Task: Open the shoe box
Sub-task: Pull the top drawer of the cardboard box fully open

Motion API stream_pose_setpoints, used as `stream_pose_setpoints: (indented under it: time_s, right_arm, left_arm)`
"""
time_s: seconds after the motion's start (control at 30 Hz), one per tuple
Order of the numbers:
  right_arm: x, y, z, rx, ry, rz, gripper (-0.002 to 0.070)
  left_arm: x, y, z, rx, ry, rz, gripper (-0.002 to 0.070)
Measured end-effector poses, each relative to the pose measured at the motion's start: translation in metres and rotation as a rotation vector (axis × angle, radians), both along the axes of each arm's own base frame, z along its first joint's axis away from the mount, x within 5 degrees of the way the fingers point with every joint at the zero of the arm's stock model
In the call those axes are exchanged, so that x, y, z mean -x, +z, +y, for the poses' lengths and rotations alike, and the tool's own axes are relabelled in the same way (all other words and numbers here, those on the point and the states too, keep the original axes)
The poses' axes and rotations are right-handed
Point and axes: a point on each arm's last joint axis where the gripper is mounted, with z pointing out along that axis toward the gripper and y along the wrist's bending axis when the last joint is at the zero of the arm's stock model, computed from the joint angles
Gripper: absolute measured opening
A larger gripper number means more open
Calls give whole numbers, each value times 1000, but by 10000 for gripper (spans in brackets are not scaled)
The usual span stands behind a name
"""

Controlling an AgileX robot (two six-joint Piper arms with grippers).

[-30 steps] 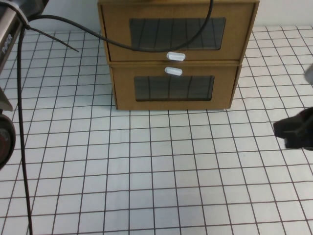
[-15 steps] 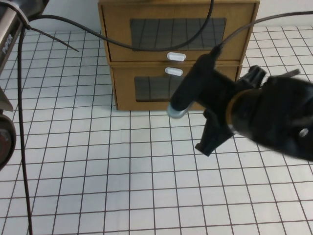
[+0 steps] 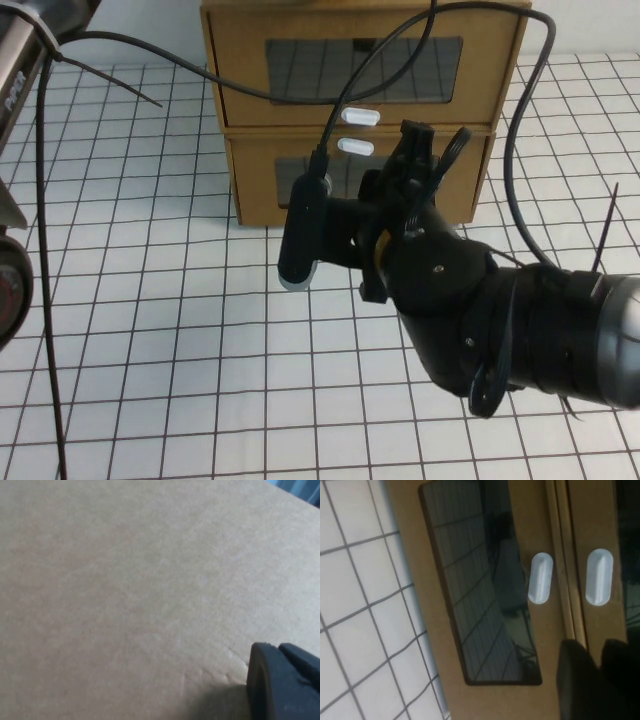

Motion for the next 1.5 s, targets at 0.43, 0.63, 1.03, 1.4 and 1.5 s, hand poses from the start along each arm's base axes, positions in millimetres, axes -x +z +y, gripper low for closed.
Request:
stream_pose_setpoints:
  time_s: [0.43,0.63,1.03,1.4,1.5]
  right_arm:
    - [-30,11,-14,-120,-10,-29,258]
    - [-51,17,-29,-161,-9,-17,260]
    - [-70,-5,-11,-127,45,26,260]
    - [-86,-4,5,-121,62,-2,260]
    - [-89,-9,7,-92,67,-5,260]
  left_arm:
    - [0,0,0,23,31,40,-3]
    - [0,0,0,30,37,49,-3]
    - [0,0,0,37,44,57,-3]
    - [0,0,0,38,45,59,-3]
    - [0,0,0,38,45,59,-3]
